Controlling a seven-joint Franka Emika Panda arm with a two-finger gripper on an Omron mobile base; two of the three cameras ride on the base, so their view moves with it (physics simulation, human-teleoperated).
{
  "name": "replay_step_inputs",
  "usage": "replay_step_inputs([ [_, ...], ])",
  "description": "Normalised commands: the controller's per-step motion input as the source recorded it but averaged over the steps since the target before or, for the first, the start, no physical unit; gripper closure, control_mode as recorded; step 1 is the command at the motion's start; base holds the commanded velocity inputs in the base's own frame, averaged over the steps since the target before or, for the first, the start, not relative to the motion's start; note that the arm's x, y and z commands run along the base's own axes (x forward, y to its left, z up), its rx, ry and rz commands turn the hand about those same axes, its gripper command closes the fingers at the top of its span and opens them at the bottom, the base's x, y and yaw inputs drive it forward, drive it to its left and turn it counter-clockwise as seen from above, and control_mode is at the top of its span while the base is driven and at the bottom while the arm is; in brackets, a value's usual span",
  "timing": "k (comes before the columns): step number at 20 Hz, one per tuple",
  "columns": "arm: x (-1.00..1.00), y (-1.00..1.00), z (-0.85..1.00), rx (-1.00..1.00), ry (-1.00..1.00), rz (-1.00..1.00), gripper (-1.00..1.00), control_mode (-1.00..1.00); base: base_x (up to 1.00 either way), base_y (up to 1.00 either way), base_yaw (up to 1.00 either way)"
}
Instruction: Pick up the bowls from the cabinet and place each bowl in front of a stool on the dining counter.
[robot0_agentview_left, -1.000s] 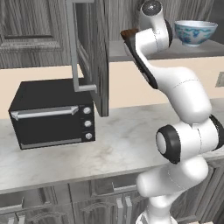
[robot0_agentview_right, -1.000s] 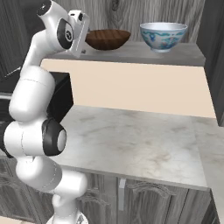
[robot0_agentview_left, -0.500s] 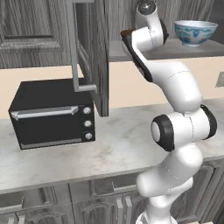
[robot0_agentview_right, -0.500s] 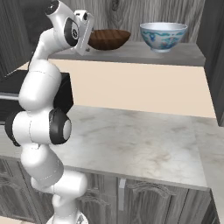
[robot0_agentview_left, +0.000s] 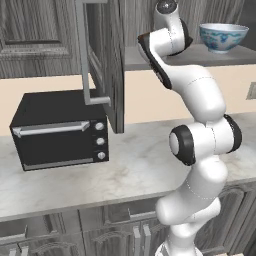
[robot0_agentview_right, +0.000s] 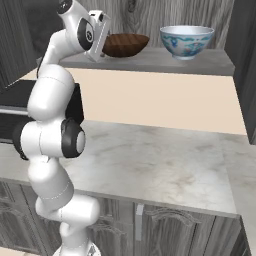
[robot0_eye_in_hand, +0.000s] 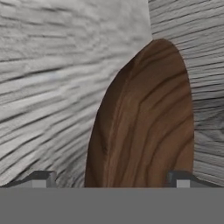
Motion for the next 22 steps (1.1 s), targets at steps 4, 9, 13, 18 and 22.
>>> replay_step_inputs([
  [4,0.00,-0.01,-0.16,0.00,0.00,0.00,-1.00,-1.00,0.00,0.00,0.00],
  [9,0.00,-0.05,-0.24,0.00,0.04,0.00,-1.00,-1.00,0.00,0.00,0.00],
  [13,0.00,-0.06,-0.06,0.00,0.00,0.00,-1.00,-1.00,0.00,0.00,0.00],
  [18,0.09,-0.11,0.00,0.00,0.00,0.00,-1.00,-1.00,0.00,0.00,0.00],
  [22,0.12,-0.08,-0.01,0.00,0.00,0.00,-1.00,-1.00,0.00,0.00,0.00],
])
